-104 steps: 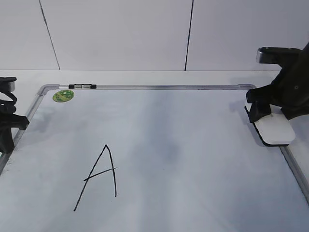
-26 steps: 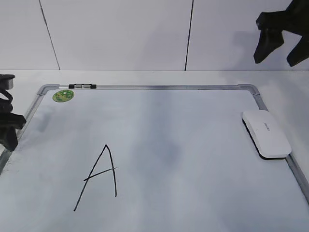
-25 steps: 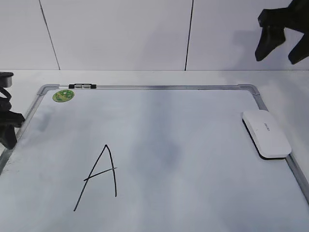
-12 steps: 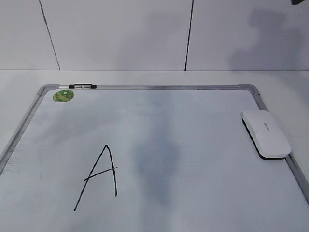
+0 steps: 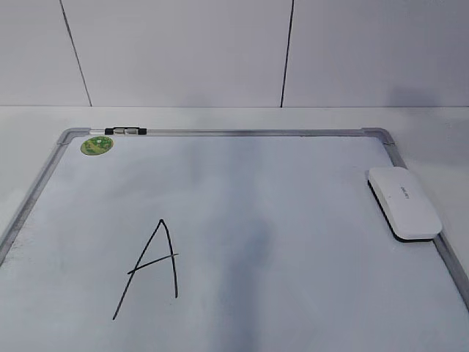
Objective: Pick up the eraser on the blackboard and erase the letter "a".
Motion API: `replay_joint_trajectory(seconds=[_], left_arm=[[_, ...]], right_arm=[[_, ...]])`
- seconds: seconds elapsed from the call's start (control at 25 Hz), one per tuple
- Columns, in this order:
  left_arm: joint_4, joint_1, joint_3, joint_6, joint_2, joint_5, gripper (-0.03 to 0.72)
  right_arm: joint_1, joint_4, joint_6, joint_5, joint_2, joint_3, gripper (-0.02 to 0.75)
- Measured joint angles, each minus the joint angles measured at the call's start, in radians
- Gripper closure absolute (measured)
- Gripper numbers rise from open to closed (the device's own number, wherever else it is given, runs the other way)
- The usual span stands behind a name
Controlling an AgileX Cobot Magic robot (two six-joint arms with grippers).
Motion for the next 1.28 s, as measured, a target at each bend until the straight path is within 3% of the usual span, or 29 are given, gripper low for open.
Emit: replay_joint_trajectory(seconds=[0.36, 0.68, 1.28], left_arm=[[-0.008, 0.000, 0.002, 0.000, -0.352, 0.021, 0.340], [-0.013, 0.000, 0.012, 0.000, -0.671, 0.043, 0.340], [-0.047, 0.000, 0.332, 0.000, -1.156, 0.061, 0.340]], right_arm=[[0.000, 0.002, 0.000, 0.004, -0.336, 0.279, 0.148], [0.000, -0.007, -0.010, 0.011, -0.558, 0.411, 0.148], [0.000, -0.029, -0.262, 0.016, -0.940, 0.675, 0.148]])
